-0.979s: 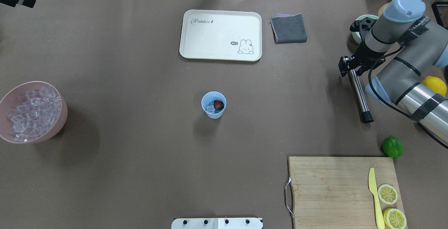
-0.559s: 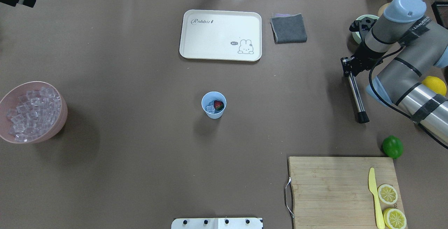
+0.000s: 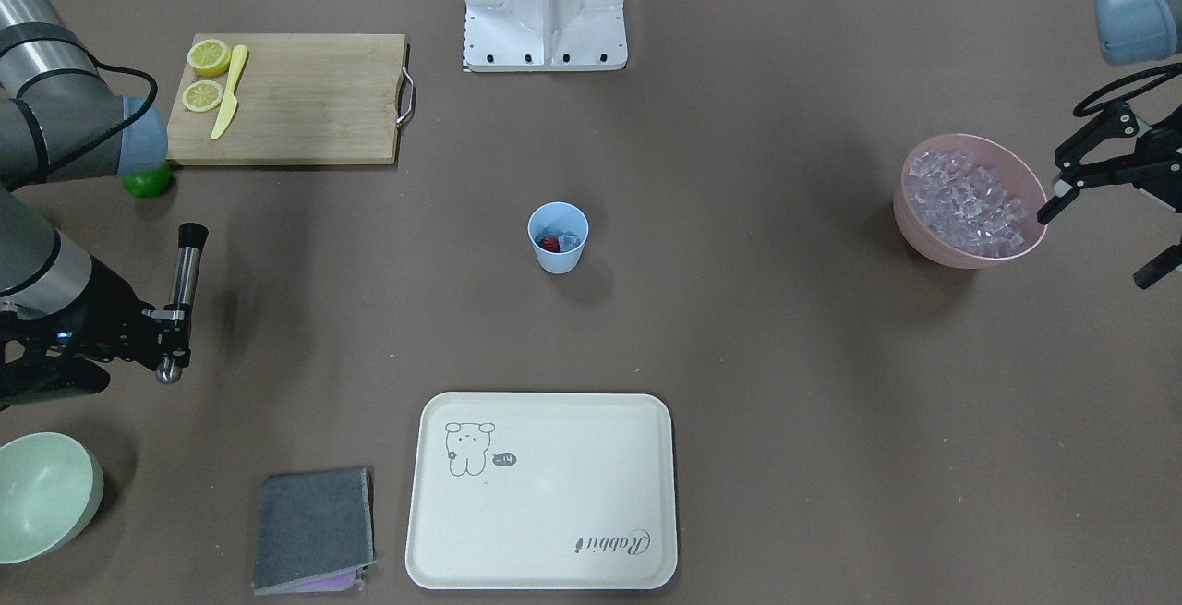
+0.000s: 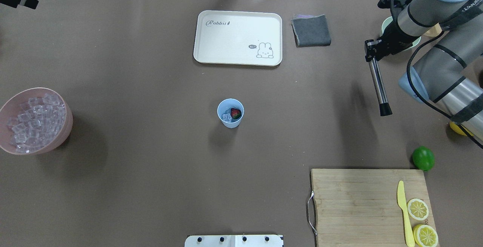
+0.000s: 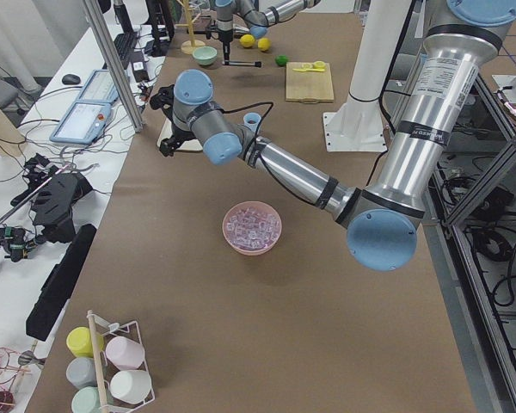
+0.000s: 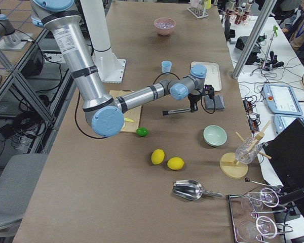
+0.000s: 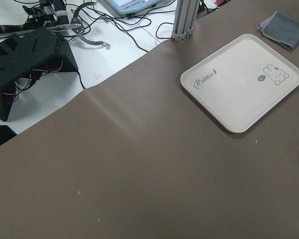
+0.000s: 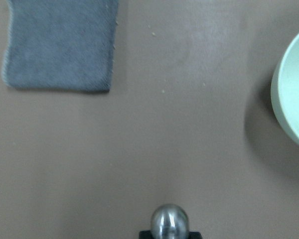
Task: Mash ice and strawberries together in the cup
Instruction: 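Lift the muddler upright with the right gripper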
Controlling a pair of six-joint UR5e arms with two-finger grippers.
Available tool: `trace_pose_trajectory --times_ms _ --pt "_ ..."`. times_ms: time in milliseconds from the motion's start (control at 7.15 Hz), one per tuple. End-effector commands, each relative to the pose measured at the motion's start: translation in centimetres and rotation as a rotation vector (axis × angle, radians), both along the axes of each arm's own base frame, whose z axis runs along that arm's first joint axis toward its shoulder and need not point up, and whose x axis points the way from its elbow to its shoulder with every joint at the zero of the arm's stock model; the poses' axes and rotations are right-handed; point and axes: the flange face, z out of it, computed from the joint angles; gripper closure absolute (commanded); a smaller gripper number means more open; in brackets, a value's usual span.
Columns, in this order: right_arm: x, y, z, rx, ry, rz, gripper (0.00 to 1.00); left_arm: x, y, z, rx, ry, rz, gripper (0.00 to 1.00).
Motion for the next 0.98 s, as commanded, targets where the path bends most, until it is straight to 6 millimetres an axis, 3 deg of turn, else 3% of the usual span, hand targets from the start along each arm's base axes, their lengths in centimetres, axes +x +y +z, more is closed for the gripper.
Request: trace_pose_trajectory --times_ms 0,419,559,839 --pt "3.7 0.3 -7.7 0.107 -0.062 0.11 1.0 0.0 0.6 2.5 -0.053 -0.002 0.01 0.03" --pt "6.0 1.3 -17.8 0.248 -0.143 0.23 1.0 0.2 0.0 8.0 -0.158 -0.027 0.012 0.03" --pt "5.6 1.6 -20.0 0.317 -0.172 0.255 1.0 0.1 0.3 10.3 -0.207 -0.034 0.015 0.03" --pt "1.4 3.5 -21.7 0.422 -0.2 0.334 1.0 -1.2 -0.4 12.7 -0.295 -0.052 -0.01 0.03"
